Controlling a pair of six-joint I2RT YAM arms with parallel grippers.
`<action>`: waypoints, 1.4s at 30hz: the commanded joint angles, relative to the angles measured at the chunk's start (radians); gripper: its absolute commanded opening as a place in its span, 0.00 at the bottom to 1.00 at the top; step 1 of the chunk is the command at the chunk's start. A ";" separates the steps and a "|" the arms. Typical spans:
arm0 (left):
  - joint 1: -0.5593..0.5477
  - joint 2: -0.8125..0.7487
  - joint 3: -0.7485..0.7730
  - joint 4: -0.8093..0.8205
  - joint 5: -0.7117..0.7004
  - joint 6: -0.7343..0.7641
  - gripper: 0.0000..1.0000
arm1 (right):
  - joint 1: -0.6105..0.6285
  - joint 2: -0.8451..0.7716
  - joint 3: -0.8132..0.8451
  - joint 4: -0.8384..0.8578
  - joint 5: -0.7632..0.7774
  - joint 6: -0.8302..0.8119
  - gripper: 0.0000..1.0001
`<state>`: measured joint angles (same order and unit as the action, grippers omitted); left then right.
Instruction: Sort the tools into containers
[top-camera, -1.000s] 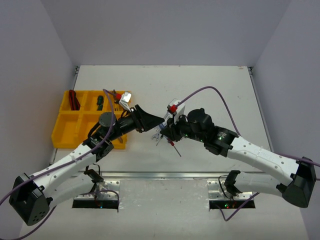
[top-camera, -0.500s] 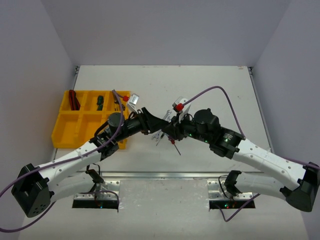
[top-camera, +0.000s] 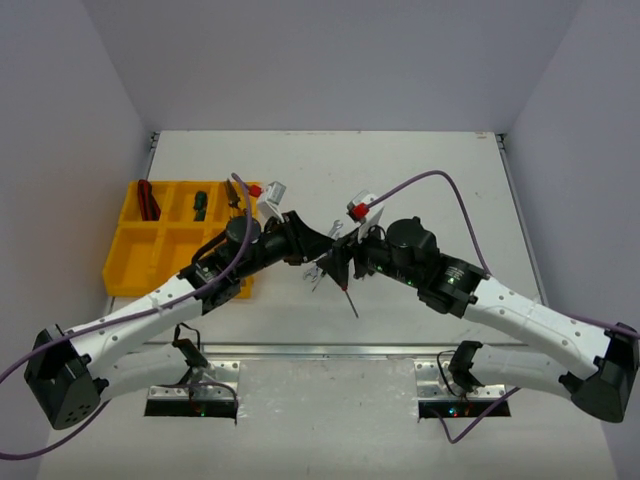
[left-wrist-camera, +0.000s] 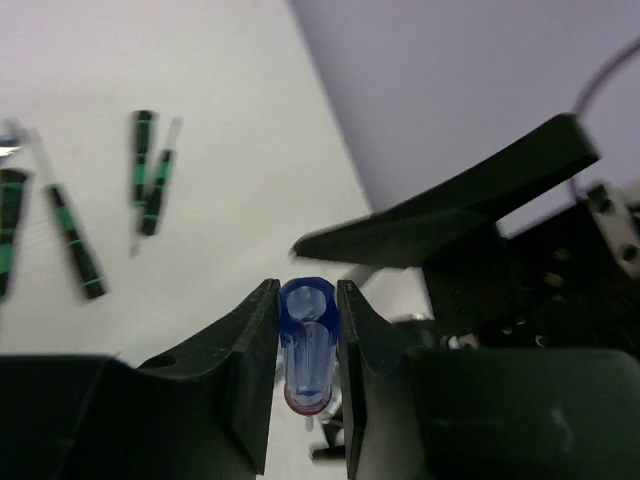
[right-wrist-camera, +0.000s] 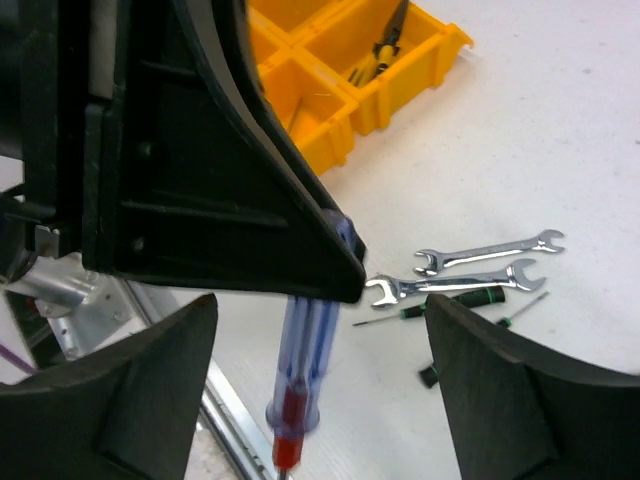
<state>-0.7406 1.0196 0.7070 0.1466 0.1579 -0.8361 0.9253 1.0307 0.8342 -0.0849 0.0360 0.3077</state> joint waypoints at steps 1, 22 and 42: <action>0.006 -0.018 0.192 -0.451 -0.482 0.093 0.00 | 0.003 -0.039 0.065 -0.024 0.146 0.042 0.96; 0.590 0.203 0.358 -0.735 -0.680 0.358 0.00 | -0.002 -0.253 -0.031 -0.217 0.363 0.054 0.99; 0.583 0.310 0.243 -0.591 -0.446 0.327 0.55 | -0.006 -0.147 -0.035 -0.219 0.347 0.075 0.99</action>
<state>-0.1555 1.3624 0.9559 -0.5233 -0.3690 -0.5009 0.9249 0.8509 0.7910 -0.3299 0.3703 0.3664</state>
